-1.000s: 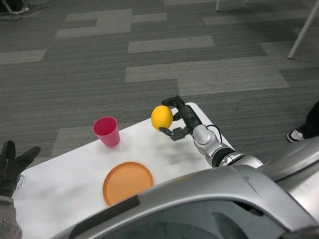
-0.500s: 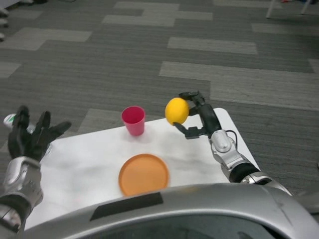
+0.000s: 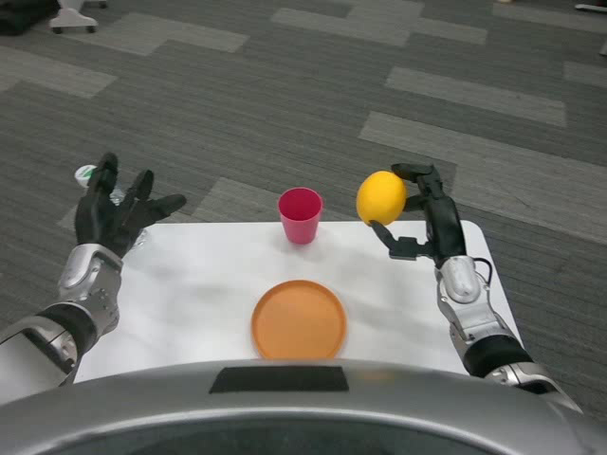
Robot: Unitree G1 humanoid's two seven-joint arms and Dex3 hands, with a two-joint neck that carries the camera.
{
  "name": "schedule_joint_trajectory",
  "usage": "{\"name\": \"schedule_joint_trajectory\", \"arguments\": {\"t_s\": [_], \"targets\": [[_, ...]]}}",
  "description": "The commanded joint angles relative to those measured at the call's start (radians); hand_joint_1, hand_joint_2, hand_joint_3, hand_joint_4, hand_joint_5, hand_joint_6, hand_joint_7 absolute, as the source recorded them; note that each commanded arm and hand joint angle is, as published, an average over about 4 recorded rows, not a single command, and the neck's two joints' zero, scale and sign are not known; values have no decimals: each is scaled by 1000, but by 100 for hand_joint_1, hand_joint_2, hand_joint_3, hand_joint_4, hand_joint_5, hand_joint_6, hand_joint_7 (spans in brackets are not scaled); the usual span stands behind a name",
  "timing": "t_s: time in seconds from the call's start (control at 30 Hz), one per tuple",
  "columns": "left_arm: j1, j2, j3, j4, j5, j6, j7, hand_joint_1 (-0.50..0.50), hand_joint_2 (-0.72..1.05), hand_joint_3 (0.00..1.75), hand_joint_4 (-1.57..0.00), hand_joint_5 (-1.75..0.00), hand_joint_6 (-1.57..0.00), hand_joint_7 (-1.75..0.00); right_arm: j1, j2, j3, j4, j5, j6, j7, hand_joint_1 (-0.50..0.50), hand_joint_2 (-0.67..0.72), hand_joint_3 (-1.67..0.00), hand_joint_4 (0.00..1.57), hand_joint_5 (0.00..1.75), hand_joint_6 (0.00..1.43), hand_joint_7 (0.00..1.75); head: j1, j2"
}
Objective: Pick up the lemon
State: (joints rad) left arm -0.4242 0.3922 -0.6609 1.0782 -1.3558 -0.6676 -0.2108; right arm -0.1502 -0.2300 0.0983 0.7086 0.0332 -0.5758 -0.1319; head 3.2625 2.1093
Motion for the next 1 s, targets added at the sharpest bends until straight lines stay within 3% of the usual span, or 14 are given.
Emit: {"name": "schedule_joint_trajectory", "arguments": {"t_s": [0.03,1.0], "targets": [[-2,8,7,-3,1,-1,-2,50,105,9,-4,0,0,0,2,-6,0,-20,7,-11,-1,-33,-60,-119,4,175,54,133,-5,11],[3,2,9,-3,1,-3,-2,50,105,9,-4,0,0,0,15,-6,-8,-57,8,-12,-2,-33,-60,-119,5,175,54,134,-39,62]]}}
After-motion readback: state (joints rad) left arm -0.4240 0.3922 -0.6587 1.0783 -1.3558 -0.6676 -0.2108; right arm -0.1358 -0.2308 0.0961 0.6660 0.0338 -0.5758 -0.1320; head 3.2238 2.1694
